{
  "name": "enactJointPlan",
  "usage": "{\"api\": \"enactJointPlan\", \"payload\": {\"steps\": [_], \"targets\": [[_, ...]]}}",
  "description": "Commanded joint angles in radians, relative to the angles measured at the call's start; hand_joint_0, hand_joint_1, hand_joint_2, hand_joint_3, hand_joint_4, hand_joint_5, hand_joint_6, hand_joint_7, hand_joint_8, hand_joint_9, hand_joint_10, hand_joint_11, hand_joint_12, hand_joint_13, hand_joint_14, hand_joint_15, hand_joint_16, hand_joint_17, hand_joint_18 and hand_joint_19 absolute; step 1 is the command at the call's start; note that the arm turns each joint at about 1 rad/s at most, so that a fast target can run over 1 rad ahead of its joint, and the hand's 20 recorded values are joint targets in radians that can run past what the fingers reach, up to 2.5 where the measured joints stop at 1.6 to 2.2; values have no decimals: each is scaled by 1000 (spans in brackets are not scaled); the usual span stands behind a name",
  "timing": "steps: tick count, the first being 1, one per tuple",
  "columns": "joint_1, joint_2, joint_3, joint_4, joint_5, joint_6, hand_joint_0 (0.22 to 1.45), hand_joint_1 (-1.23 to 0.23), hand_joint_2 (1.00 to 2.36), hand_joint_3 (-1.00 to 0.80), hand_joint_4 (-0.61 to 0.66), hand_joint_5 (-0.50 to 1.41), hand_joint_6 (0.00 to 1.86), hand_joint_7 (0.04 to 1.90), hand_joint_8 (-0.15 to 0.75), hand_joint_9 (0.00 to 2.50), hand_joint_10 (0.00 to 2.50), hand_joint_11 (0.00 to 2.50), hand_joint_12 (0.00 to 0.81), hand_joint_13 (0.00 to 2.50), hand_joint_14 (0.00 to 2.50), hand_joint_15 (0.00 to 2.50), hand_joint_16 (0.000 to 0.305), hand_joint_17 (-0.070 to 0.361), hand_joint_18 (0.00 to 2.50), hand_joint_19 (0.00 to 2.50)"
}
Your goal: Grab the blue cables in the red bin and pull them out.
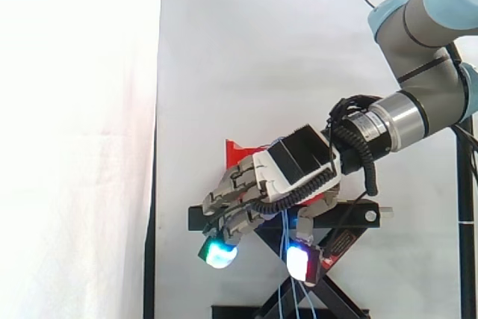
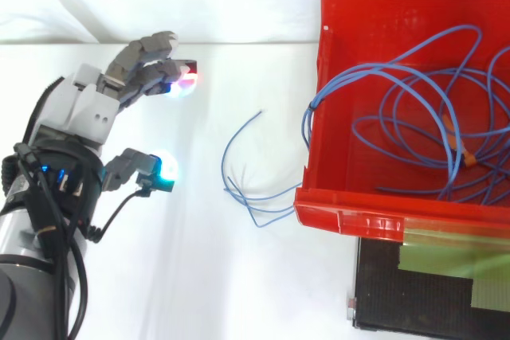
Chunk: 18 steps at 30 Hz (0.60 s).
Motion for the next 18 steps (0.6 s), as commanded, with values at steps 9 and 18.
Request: {"api": "enactJointPlan", "payload": {"steps": [9,18], "targets": [[-26,12,3,0,1,-119,768,-773,1000,-1000,297,671,8,550,274,634,16,496,323,338,15,426,43,97,314,642],[-39,41,3,-14,1,-194,769,-766,1000,-1000,320,701,9,559,274,651,15,495,323,346,15,433,43,97,322,648]]}}
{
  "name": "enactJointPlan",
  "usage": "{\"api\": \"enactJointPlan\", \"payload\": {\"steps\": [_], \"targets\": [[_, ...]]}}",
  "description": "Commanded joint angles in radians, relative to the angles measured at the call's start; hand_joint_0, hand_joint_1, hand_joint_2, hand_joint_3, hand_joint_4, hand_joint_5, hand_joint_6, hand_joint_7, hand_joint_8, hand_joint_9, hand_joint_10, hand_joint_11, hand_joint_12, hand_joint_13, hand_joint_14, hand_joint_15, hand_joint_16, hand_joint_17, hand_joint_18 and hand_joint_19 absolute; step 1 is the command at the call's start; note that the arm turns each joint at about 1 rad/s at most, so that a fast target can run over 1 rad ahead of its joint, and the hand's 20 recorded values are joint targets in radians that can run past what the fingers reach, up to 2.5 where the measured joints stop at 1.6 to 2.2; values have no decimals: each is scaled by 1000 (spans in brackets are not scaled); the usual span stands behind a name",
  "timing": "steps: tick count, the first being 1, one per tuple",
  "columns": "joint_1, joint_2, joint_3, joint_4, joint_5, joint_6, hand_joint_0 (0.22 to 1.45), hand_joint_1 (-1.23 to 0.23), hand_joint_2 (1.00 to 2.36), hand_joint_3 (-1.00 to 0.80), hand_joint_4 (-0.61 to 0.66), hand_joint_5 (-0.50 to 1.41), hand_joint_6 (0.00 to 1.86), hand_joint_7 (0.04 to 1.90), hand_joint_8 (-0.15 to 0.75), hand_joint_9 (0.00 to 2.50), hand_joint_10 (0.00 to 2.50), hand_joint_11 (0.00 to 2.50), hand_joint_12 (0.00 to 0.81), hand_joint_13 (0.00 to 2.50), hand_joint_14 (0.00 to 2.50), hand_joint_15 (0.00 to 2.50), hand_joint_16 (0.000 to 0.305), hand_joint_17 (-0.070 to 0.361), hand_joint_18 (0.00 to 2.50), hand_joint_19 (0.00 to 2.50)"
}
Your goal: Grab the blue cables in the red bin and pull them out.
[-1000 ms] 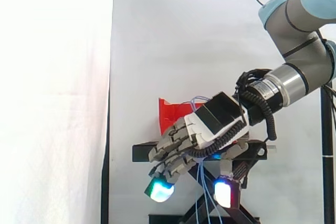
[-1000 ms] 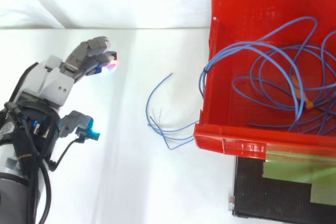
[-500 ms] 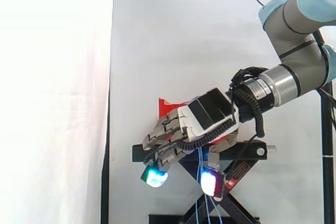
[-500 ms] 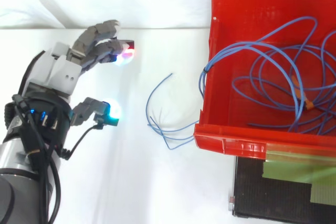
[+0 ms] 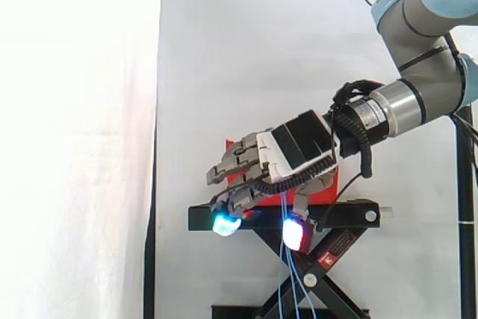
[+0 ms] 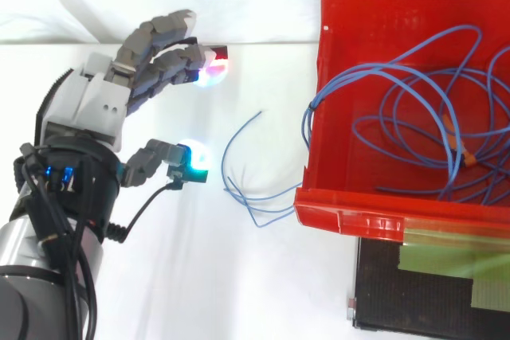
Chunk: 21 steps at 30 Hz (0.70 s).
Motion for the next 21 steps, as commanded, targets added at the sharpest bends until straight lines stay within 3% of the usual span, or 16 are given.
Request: {"api": "enactJointPlan", "payload": {"steps": [1,15,21], "targets": [[-5,13,1,-13,0,-31,768,-765,1000,-1000,325,708,10,561,279,663,17,511,323,346,15,431,43,97,324,652],[-23,39,-3,-41,-5,-175,772,-758,1000,-1000,324,735,9,578,281,688,15,522,323,351,16,435,43,97,326,650],[-35,39,-7,-41,-24,-251,772,-756,1000,-1000,330,739,9,581,279,686,15,515,323,351,15,438,43,96,327,648]]}}
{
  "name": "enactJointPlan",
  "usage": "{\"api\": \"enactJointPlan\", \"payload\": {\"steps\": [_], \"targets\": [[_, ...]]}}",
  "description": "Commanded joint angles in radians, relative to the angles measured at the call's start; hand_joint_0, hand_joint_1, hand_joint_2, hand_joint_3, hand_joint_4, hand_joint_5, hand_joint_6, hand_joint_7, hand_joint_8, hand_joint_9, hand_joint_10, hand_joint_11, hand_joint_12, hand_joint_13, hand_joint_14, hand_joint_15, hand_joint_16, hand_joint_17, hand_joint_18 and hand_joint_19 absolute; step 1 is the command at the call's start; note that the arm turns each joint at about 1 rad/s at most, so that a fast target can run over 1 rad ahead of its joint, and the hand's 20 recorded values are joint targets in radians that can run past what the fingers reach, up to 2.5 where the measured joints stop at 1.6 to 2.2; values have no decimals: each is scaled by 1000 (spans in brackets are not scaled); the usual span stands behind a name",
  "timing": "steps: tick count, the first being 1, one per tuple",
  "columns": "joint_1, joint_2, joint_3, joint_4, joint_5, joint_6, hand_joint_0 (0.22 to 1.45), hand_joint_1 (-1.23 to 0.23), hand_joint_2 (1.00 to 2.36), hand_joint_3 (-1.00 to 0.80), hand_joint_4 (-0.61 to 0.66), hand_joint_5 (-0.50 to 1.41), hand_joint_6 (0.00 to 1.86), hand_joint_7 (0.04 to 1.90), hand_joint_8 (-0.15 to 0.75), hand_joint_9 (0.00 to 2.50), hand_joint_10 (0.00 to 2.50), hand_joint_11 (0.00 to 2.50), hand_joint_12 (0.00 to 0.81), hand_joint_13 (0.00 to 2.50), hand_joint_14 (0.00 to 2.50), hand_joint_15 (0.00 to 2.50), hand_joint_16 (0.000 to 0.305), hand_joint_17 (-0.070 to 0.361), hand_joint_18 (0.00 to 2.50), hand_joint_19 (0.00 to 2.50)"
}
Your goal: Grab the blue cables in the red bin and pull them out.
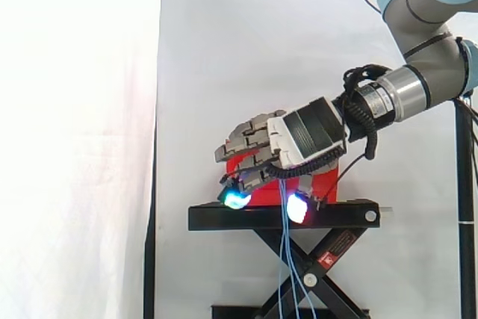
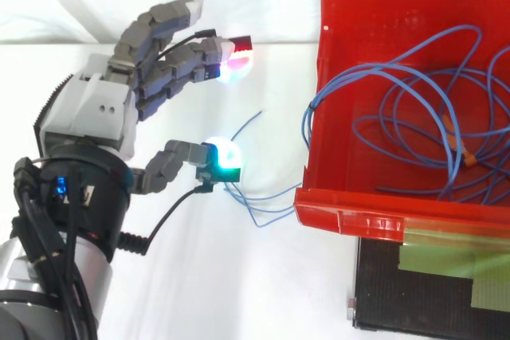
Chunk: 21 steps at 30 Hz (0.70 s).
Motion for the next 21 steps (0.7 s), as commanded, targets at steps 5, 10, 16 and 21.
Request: {"api": "enactJointPlan", "payload": {"steps": [5,10,16,21], "targets": [[-14,0,-9,2,-16,-106,772,-756,1000,-1000,324,742,8,582,278,688,18,516,323,350,17,435,43,97,327,649],[-25,0,-24,3,-14,-117,772,-754,1000,-1000,328,744,8,583,281,688,18,515,324,351,15,431,43,97,327,650],[-34,0,-30,-6,-13,-106,771,-754,1000,-1000,330,744,9,586,280,688,18,524,323,351,15,435,43,96,328,650],[-45,0,-32,-35,-16,-88,772,-753,1000,-1000,328,745,9,583,281,691,17,518,324,352,15,436,43,97,325,658]]}}
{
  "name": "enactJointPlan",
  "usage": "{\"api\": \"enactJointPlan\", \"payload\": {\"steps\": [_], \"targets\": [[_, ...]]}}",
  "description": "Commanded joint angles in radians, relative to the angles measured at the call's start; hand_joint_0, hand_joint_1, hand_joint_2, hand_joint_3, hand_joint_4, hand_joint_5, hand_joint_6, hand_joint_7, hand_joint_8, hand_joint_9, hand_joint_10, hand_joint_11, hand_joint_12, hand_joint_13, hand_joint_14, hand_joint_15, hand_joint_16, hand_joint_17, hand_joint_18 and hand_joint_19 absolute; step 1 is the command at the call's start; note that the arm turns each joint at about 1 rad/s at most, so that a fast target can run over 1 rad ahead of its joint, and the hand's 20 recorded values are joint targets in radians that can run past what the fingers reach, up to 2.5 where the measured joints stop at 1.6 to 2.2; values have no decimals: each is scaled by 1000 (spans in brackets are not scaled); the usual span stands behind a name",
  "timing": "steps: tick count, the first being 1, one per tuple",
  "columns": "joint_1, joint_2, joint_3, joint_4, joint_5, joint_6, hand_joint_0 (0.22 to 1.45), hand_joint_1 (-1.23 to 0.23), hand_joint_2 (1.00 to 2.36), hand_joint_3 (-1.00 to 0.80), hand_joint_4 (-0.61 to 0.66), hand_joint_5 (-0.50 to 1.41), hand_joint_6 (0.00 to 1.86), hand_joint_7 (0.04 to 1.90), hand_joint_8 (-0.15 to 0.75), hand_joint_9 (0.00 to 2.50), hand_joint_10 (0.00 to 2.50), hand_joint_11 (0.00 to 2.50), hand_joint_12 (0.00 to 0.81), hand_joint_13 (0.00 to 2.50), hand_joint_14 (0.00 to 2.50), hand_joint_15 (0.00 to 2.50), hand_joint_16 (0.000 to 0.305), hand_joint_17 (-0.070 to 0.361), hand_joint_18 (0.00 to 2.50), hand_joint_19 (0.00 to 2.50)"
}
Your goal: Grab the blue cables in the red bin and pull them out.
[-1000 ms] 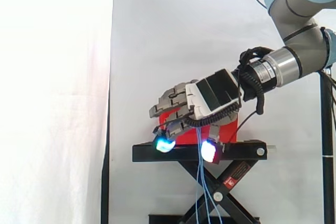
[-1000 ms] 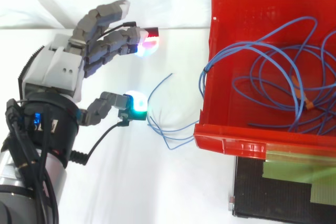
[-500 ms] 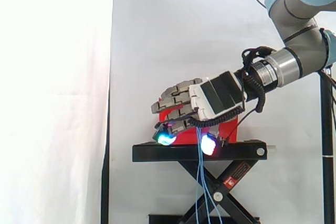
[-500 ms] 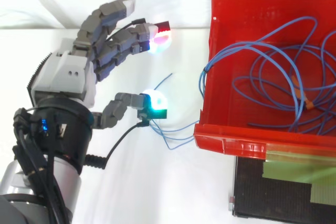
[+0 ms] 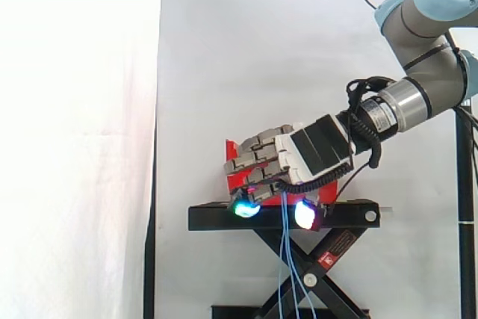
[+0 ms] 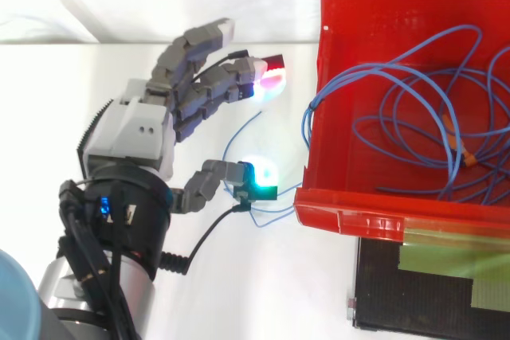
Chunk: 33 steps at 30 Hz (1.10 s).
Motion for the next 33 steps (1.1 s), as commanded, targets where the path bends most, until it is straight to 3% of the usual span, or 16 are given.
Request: {"api": "enactJointPlan", "payload": {"steps": [1,12,22,33], "targets": [[-6,0,-1,-14,-1,7,772,-753,1000,-1000,328,745,10,582,280,691,15,526,324,352,15,436,43,97,327,652],[-15,0,-3,-23,-1,1,772,-753,1000,-1000,324,748,10,584,280,689,15,525,324,350,16,430,43,97,326,649],[-20,0,-6,-25,-1,-57,773,-753,1000,-1000,328,747,10,584,280,689,18,516,323,351,15,436,43,97,326,659],[-21,0,-30,15,-2,-80,772,-753,1000,-1000,328,754,9,587,279,693,15,522,323,352,15,436,43,96,326,658]]}}
